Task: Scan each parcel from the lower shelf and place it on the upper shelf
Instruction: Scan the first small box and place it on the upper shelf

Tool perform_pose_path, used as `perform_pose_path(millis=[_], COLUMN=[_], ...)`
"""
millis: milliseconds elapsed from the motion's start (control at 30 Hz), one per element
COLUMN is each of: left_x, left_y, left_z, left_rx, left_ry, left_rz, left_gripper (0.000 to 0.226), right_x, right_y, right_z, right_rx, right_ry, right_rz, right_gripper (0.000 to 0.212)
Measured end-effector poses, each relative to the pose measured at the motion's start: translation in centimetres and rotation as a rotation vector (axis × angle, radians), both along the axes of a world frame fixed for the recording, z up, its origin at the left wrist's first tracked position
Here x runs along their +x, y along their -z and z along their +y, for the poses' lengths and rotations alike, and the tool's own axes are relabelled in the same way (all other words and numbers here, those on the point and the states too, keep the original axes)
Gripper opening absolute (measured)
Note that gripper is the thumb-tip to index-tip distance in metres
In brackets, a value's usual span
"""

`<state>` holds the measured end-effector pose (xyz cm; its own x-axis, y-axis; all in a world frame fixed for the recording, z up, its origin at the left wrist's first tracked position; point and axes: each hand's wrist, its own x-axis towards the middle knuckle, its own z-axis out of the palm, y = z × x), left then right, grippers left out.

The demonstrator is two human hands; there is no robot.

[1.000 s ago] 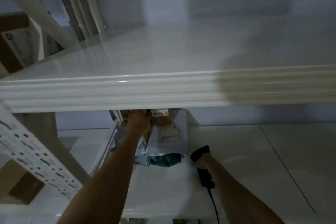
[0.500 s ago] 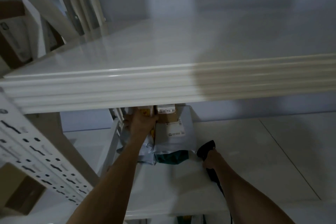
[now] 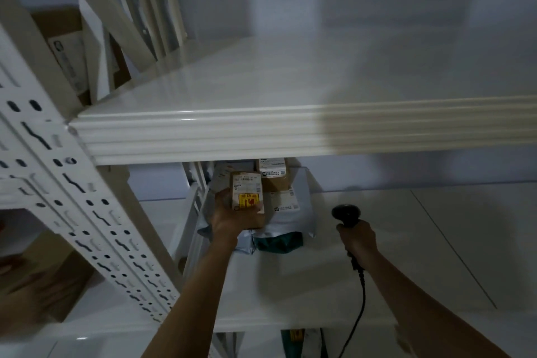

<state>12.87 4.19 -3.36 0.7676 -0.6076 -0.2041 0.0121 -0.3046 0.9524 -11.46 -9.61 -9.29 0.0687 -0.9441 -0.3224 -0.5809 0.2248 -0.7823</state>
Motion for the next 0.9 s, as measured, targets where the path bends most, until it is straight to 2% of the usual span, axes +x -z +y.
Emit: perform_pose_path(millis=[67, 133, 233, 367, 433, 567, 900], left_x=[-0.1, -0.9, -4.3, -8.9, -10.6, -13.6, -15.9], left_y=[0.7, 1.3, 1.4, 2.4, 3.2, 3.7, 3.5], left_z=[0.3, 0.8, 2.1, 3.2, 2.8, 1.7, 0.3], left_rx=[-0.118, -0.188, -0.262, -0.321, -0.291, -0.227, -0.152], left_ry=[-0.014, 0.009, 0.039, 0.169, 0.163, 0.145, 0.141], left_rz=[0.077, 0.122, 0.214, 0.186, 0.173, 0.120, 0.069], left_gripper=[0.070, 0.073, 0.065, 0.076, 0.074, 0.049, 0.058], right_x=[-0.2, -0.6, -1.3, -2.5, -3.2, -4.2, -5.1], right_y=[-1.6, -3.0, -5.3, -8.2, -9.1, -10.1, -10.3], right_z=[0.9, 1.7, 3.1, 4.9, 5.8, 7.4, 8.6], right_rx=[-0.030, -0.038, -0.020, -0.016, -0.010, 0.038, -0.003], right_ry=[0.000, -0.016, -0.057, -0.127, -0.153, -0.190, -0.271], right_rz=[-0.072, -0.158, -0.283, -0.377, -0.405, -0.466, -0.406], right_gripper=[0.024, 0.025, 0.024, 0.020, 0.018, 0.017, 0.022])
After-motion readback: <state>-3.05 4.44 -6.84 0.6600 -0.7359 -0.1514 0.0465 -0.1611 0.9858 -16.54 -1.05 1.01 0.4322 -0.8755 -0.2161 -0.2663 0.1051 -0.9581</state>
